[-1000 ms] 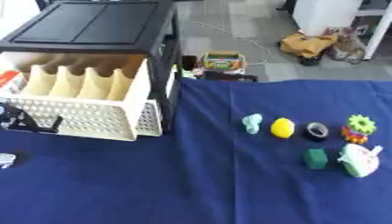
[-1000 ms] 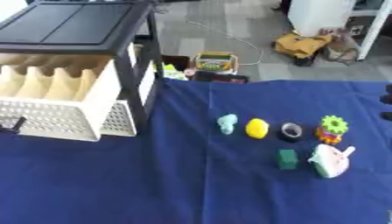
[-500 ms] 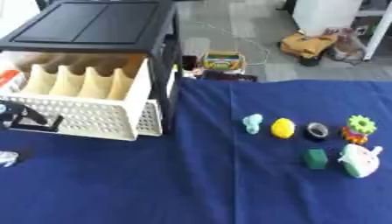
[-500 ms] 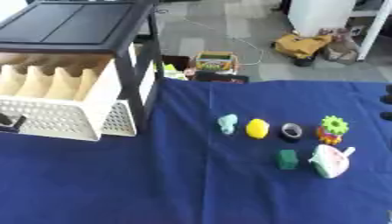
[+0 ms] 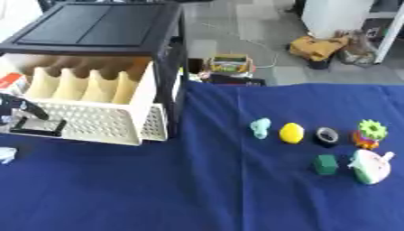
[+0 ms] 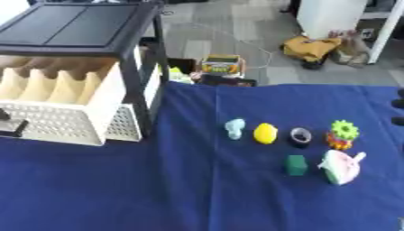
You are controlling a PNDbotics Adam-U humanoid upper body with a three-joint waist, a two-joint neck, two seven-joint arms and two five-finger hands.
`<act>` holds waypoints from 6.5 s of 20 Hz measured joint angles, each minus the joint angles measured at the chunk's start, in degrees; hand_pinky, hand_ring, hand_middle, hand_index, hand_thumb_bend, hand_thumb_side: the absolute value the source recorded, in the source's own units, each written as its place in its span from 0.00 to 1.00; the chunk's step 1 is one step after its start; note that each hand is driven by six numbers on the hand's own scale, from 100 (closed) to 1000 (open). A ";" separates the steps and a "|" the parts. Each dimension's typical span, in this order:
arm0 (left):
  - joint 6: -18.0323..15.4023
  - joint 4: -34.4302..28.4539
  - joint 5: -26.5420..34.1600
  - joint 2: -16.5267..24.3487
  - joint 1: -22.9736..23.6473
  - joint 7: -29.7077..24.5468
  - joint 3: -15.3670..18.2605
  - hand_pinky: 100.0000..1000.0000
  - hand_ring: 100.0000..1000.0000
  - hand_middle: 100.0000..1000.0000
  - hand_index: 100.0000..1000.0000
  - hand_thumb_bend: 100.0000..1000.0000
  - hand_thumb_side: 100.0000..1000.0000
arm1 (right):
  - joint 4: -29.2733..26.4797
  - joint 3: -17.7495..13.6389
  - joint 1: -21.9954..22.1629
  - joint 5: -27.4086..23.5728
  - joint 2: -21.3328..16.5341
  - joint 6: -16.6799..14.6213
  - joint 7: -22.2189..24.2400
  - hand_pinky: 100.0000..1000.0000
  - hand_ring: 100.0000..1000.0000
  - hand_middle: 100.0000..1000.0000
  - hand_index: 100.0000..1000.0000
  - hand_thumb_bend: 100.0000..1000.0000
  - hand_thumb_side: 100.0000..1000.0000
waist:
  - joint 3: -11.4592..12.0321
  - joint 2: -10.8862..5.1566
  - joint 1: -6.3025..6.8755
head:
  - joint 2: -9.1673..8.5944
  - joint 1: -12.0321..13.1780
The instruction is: Pick up objects from table and place into drawer.
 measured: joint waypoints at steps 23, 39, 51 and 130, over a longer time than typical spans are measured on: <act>0.27 -17.43 25.12 -7.20 10.26 53.94 11.97 0.00 0.00 0.00 0.79 0.00 0.77 | 0.00 -2.06 -1.61 7.37 -8.63 2.40 -7.43 0.59 0.70 0.55 0.72 0.00 0.99 | -0.35 -0.49 -1.45 | 0.88 -3.23; -6.96 -17.44 20.76 -12.72 16.51 72.02 9.78 0.09 0.00 0.18 0.83 0.00 0.74 | 0.00 3.83 -1.97 17.02 -28.91 15.14 11.54 0.66 0.75 0.66 0.80 0.08 1.00 | -2.22 -2.20 -2.08 | 2.61 -4.27; -7.83 -17.43 17.21 -17.03 19.34 73.97 8.82 0.36 0.09 0.42 0.85 0.00 0.79 | -0.01 9.36 -1.29 19.57 -37.38 17.93 33.89 0.72 0.80 0.73 0.84 0.16 0.92 | -2.87 -3.06 -2.19 | 3.16 -4.93; -2.15 -17.42 19.13 -23.80 22.99 69.67 7.54 0.39 0.06 0.41 0.77 0.00 0.88 | 25.33 25.14 -17.10 13.44 -35.16 27.01 64.44 0.65 0.81 0.80 0.93 0.42 0.31 | 0.35 -0.70 -2.82 | 2.47 -8.33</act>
